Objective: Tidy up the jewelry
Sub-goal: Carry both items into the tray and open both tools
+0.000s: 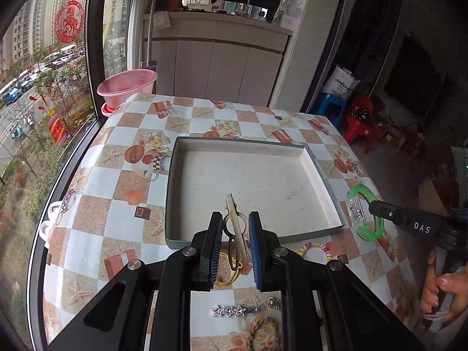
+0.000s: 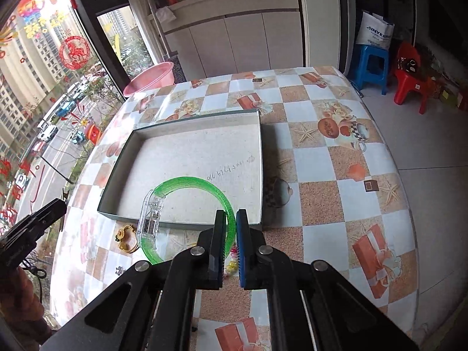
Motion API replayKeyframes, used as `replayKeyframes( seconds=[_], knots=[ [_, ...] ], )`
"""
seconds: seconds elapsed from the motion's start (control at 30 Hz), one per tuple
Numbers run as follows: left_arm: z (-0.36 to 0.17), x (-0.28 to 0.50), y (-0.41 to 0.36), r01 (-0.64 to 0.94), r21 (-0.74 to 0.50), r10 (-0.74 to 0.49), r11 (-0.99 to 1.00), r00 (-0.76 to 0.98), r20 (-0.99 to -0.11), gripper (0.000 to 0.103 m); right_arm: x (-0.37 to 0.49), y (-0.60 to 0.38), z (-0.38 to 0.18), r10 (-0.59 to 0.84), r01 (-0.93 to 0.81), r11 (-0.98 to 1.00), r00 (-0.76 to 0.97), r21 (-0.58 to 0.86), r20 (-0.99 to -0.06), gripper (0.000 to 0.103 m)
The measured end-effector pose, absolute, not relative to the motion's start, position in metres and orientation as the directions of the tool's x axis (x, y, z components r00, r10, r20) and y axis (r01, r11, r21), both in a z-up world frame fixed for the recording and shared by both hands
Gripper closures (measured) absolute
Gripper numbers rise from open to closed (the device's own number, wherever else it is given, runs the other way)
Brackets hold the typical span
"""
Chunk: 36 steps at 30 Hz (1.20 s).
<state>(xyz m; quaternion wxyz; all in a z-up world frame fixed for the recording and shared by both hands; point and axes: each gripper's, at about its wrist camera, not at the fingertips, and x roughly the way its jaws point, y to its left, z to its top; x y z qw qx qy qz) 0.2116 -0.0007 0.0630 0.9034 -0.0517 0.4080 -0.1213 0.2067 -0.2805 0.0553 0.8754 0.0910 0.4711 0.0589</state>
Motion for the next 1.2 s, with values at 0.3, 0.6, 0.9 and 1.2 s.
replayKeyframes(
  seconds=[0.3, 0.6, 0.9, 1.2],
  knots=[
    [0.027, 0.303, -0.031, 0.187, -0.109, -0.203, 0.976, 0.614, -0.763, 0.072, 0.290, -0.265, 0.039, 0.211, -0.011, 0.971, 0.517, 0.240, -0.830, 0.096],
    [-0.034, 0.356, -0.039, 0.145, -0.039, -0.113, 0.989, 0.547, -0.830, 0.072, 0.349, -0.255, -0.022, 0.167, 0.029, 0.979, 0.462, 0.203, -0.871, 0.096],
    [-0.054, 0.362, -0.059, 0.172, 0.066, -0.035, 0.983, 0.525, -0.850, 0.072, 0.359, -0.248, -0.049, 0.126, 0.024, 0.988, 0.442, 0.152, -0.888, 0.095],
    [-0.054, 0.364, -0.064, 0.146, 0.106, 0.016, 0.984, 0.515, -0.857, 0.071, 0.354, -0.242, -0.045, 0.135, -0.012, 0.989, 0.456, 0.145, -0.880, 0.043]
  ],
)
